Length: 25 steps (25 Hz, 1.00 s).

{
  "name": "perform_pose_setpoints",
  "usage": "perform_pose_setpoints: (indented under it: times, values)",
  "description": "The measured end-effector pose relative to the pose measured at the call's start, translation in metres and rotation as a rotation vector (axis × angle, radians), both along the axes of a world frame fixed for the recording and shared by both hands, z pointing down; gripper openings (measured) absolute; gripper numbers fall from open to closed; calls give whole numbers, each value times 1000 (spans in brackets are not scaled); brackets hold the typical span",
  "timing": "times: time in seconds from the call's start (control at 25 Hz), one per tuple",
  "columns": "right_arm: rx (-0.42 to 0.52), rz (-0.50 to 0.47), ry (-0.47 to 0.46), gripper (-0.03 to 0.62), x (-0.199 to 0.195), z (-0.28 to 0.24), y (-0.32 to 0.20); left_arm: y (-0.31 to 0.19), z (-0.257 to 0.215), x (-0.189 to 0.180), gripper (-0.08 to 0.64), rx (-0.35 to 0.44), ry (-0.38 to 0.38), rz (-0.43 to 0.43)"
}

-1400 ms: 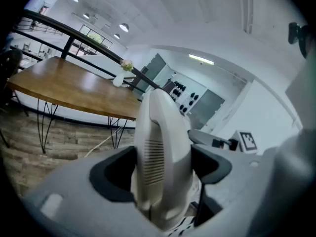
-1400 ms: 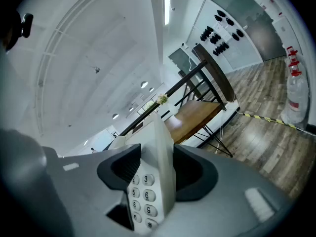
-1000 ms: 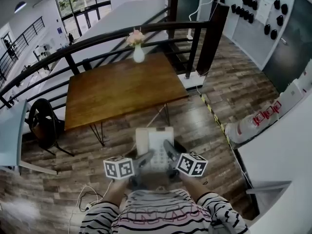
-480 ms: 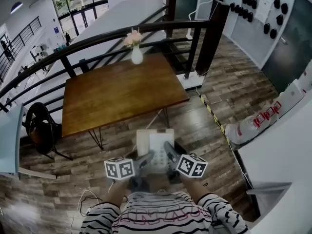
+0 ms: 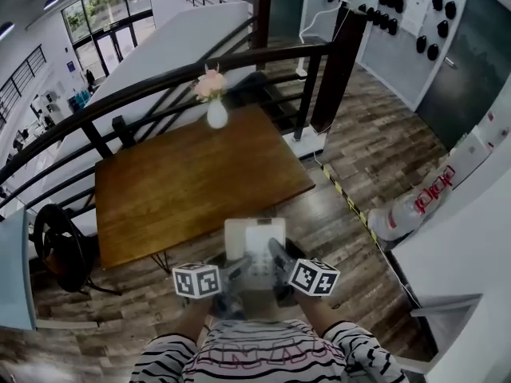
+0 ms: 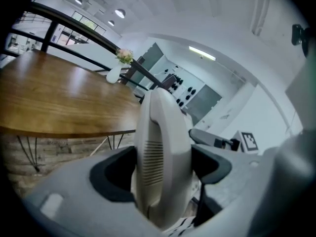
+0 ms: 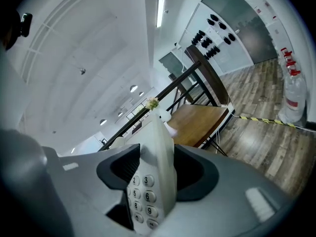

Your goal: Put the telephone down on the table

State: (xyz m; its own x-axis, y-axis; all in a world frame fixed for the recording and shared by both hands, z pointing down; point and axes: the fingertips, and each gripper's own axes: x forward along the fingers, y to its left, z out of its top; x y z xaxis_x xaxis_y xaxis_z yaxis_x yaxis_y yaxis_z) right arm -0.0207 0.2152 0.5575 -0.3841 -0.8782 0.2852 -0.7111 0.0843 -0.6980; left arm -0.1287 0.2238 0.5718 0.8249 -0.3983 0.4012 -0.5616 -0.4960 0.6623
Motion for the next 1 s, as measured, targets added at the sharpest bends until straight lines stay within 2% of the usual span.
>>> perform_pose_setpoints:
  times: [0.28, 0.56, 0.8, 1.0]
  values:
    - [-13, 80, -17, 210, -21, 2, -56, -64, 0, -21, 350, -11, -5, 76]
    - [-50, 118, -44, 210, -11, 15, -93, -104, 10, -13, 350, -42, -32, 102]
    - [-58, 88, -53, 210, 27, 25, -134, -142, 20, 25, 350, -53, -39, 69]
    - [-61, 10, -23, 210, 78, 26, -181, -181, 26, 77, 349, -69, -26, 8]
